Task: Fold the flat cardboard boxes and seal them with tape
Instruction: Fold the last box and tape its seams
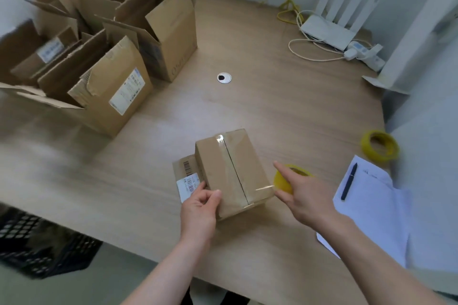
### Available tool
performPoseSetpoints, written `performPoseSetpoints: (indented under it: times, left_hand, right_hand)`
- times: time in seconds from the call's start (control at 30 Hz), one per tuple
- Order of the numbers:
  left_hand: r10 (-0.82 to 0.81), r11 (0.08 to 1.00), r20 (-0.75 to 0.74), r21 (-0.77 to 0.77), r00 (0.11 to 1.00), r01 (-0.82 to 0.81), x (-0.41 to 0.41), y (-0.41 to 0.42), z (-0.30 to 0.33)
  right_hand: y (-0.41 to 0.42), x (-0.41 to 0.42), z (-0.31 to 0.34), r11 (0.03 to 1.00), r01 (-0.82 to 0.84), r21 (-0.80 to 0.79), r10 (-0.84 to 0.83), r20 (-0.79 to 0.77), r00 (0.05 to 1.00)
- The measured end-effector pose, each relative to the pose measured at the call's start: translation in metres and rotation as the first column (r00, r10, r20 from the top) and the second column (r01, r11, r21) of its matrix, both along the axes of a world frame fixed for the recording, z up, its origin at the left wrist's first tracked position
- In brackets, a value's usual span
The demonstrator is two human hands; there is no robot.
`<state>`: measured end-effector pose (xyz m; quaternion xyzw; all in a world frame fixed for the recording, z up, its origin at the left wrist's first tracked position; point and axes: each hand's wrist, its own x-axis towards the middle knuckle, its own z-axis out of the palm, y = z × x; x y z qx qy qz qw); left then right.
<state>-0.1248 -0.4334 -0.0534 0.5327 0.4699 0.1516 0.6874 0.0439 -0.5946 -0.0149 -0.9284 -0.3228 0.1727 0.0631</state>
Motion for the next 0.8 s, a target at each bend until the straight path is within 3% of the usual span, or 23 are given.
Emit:
performPoseSetpoints:
  times: [0.13,0.33,0.4,0.47,0.6,0.8]
  left_hand:
    - [0.058,0.997,-0.007,-0.055,0.998,-0.058,0.008,0.004,-0.010]
    - [-0.014,0.992,0.042,-0.124,0.999,0.019,0.044,0.050,-0.010]
    - [-0.112,0.992,0.023,-0.061,0.993,0.113,0.055,0.066,0.001]
    - [-0.210,0.971,-0.033,0.114,0.977,0.212,0.057,0.075,0.012]
    - [-0.285,0.857,-0.033,0.439,0.958,0.270,0.032,0.075,0.013]
    - [-0.271,0.889,0.000,0.383,0.963,0.251,0.008,0.074,-0.011]
  right_hand:
    - [0.000,0.000,-0.020,0.995,0.077,0.068,-0.064,-0.170,0.983]
    - [0.016,0.000,-0.026,0.991,0.091,0.098,-0.069,-0.215,0.974]
    - [0.021,0.001,-0.020,0.991,0.101,0.091,-0.079,-0.220,0.972]
    - [0.023,0.000,-0.011,0.990,0.109,0.085,-0.093,-0.178,0.980]
    - [0.018,-0.018,0.009,0.992,0.093,0.082,-0.097,0.046,0.994]
    - [0.024,-0.049,0.001,0.990,0.139,-0.028,-0.138,0.062,0.989]
